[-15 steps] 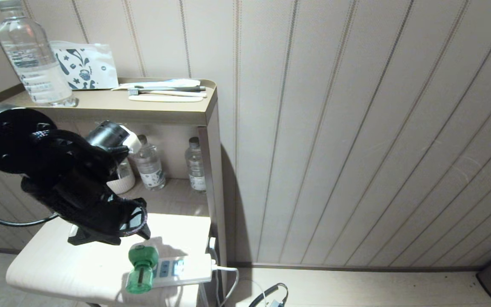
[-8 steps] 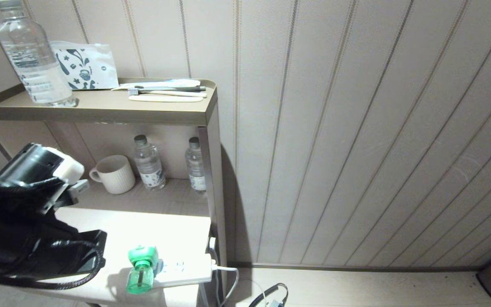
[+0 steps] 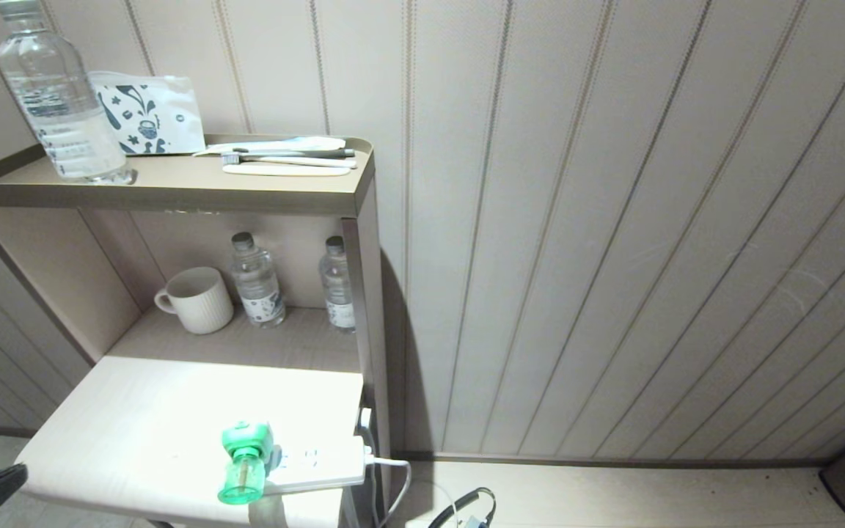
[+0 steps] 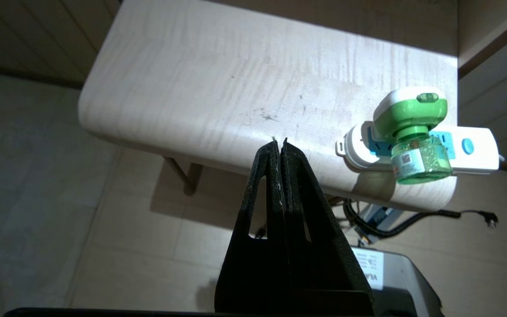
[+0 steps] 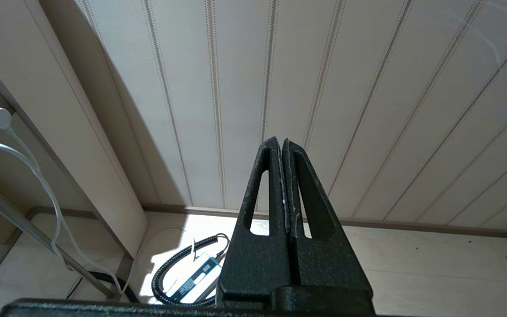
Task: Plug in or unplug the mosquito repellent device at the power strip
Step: Hold the socket with your right hand and unplug it with your left hand
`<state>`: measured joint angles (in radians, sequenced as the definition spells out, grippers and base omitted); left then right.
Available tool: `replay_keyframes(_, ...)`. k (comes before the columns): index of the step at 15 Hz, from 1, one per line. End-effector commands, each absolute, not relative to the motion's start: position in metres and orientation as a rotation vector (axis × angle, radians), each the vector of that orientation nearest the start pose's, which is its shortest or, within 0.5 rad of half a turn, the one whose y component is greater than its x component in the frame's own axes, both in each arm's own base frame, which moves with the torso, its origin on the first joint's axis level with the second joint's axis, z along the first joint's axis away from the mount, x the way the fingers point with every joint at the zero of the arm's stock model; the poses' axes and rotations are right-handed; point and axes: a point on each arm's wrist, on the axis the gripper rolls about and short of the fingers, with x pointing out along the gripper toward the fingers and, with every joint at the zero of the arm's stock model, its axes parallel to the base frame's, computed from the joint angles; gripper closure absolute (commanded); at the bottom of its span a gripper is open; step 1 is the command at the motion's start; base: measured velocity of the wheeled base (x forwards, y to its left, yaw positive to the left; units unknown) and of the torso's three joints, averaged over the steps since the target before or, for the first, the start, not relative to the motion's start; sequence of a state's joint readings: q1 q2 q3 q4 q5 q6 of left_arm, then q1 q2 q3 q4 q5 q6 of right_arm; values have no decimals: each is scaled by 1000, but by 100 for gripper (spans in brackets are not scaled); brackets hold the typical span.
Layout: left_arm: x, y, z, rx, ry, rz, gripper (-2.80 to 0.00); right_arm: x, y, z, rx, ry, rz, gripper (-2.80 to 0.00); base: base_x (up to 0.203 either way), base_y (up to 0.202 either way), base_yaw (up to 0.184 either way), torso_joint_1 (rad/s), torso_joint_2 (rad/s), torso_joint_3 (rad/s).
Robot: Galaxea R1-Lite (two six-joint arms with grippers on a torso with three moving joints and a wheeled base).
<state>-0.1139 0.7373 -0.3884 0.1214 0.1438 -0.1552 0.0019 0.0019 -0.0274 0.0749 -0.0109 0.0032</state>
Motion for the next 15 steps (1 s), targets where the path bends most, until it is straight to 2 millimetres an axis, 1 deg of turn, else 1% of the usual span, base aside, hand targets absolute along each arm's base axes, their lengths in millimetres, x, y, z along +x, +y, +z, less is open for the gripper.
replay_keyframes(1,8,2,145,-81,234,80,0,-25,0,75,3,49,-8,0,0,0,0,0,0,0)
replay_keyframes(3,-12,3,118,-43,141,72,0,-25,0,75,3,49,-8,0,0,0,0,0,0,0)
replay_keyframes(5,-24,2,95,-11,50,48,0,-25,0,75,3,51,-8,0,0,0,0,0,0,0)
replay_keyframes(6,-25,1,80,17,43,25,0,-25,0,75,3,49,-8,0,0,0,0,0,0,0)
replay_keyframes(7,-23,0,75,37,17,8,0,-25,0,75,3,50,-8,0,0,0,0,0,0,0)
replay_keyframes(8,-23,0,78,46,-21,2,0,-25,0,75,3,49,-8,0,0,0,0,0,0,0)
replay_keyframes(13,-23,0,80,54,-45,-1,0,-25,0,75,3,51,-8,0,0,0,0,0,0,0)
replay_keyframes(15,-23,0,87,42,-112,-2,0,-25,0,75,3,50,-8,0,0,0,0,0,0,0)
